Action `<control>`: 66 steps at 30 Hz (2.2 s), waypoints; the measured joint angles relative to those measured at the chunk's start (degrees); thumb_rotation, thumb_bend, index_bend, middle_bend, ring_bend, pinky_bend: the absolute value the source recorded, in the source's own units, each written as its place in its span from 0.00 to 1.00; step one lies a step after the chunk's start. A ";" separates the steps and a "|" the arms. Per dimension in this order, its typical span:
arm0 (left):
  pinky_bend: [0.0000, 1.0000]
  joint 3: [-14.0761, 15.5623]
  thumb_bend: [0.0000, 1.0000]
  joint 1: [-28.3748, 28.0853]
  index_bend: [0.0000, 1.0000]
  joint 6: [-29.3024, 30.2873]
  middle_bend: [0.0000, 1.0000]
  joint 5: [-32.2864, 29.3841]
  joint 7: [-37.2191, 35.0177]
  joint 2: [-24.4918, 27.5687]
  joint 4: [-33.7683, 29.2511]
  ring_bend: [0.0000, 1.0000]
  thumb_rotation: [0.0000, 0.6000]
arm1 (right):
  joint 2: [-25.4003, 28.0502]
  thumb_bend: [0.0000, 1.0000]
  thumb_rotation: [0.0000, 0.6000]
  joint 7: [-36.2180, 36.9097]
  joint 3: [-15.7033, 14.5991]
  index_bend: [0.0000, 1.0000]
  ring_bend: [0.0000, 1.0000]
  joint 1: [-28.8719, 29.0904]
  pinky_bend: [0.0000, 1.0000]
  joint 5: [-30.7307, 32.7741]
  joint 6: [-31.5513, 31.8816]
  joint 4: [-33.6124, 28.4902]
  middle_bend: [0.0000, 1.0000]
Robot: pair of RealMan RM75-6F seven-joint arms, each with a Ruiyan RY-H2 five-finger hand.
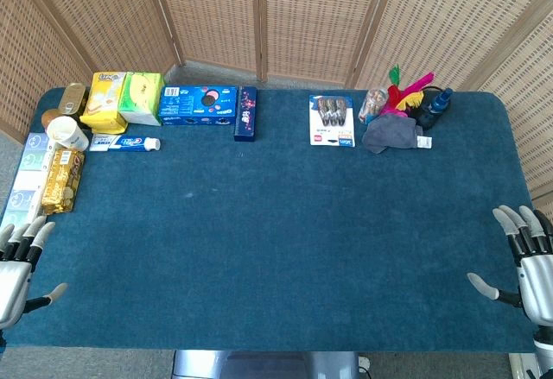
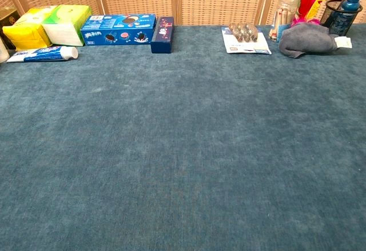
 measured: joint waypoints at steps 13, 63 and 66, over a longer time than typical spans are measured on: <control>0.00 -0.30 0.14 0.03 0.00 -0.31 0.00 -0.41 -0.05 0.03 0.01 0.00 0.90 | -0.55 0.00 0.00 1.75 1.37 0.00 0.00 0.94 0.00 -2.02 -3.31 0.64 0.09; 0.00 -0.79 0.14 -0.64 0.00 -2.78 0.00 -3.01 -3.08 1.41 -0.28 0.00 0.89 | -12.24 0.00 0.00 60.37 -0.29 0.00 0.90 47.85 0.95 -11.04 -51.57 -11.82 1.00; 0.00 -0.77 0.15 -0.63 0.00 -2.76 0.00 -2.97 -3.05 1.41 -0.29 0.00 0.90 | -12.82 0.00 0.00 62.33 -0.06 0.00 0.90 48.63 0.95 -10.06 -51.92 -11.14 1.00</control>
